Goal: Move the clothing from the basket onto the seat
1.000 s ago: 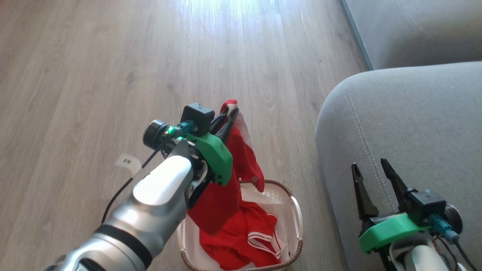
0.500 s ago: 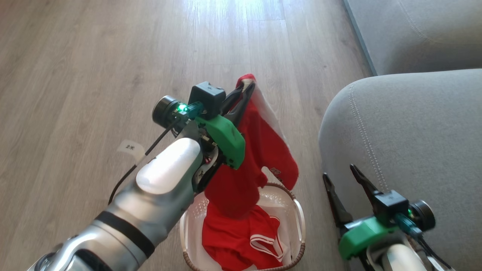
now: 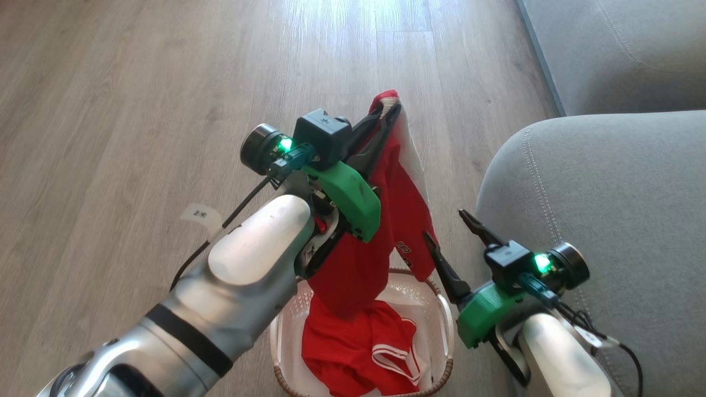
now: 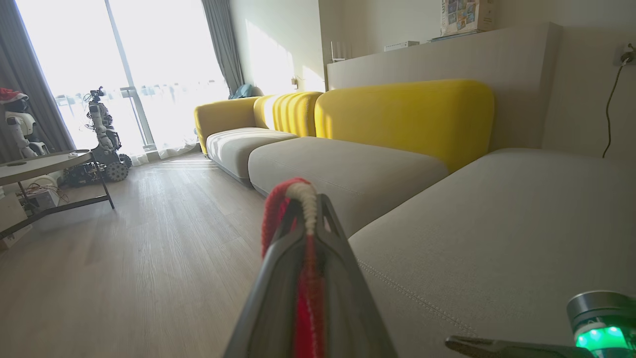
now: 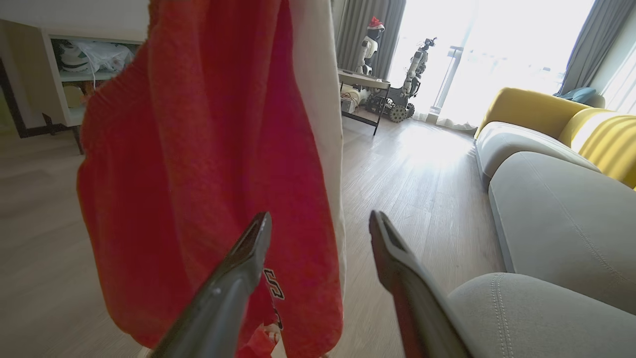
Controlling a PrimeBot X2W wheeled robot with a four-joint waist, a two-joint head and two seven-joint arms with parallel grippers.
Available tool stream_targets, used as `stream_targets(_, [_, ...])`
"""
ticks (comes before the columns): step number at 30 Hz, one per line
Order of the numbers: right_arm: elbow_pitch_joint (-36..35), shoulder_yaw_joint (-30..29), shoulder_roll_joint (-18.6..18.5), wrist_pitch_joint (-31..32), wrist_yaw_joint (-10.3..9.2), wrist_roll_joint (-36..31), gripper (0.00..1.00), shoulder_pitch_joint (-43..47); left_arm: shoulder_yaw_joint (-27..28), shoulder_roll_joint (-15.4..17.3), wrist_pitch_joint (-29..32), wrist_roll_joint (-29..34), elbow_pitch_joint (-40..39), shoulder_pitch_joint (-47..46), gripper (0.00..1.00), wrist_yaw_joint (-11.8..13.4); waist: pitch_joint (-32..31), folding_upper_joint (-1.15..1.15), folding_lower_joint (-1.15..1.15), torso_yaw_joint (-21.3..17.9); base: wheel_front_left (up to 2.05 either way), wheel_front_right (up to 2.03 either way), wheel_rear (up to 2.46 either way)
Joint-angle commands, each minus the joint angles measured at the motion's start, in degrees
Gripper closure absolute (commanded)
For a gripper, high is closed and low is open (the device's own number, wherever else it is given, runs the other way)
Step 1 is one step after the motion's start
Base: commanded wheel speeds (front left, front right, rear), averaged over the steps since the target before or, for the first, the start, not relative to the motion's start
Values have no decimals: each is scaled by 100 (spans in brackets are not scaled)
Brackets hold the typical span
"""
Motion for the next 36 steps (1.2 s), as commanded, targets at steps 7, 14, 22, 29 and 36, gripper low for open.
stream_targets(7, [312,306,12,-37,-2,-86,0,-826,124,165,54,52,-383,-354,100,65,-2,0,0,75,0,0,0])
stream_targets(14, [494,88,1,-37,-2,-292,0,-1046,79,194,35,57,-522,-329,100,92,-20,0,0,129,0,0,0])
stream_targets(22, [1227,553,-208,-37,-2,-193,0,-1499,6,162,-32,67,-794,-331,100,94,2,0,0,231,0,0,0])
stream_targets(29, [1873,1329,-253,-37,-2,333,0,-1984,-48,142,-53,62,-977,-347,100,95,44,0,0,301,0,0,0])
stream_targets(36, [2059,1895,-271,-37,-2,863,18,-2232,-84,159,-58,28,-1001,-311,100,76,72,0,0,310,0,0,0])
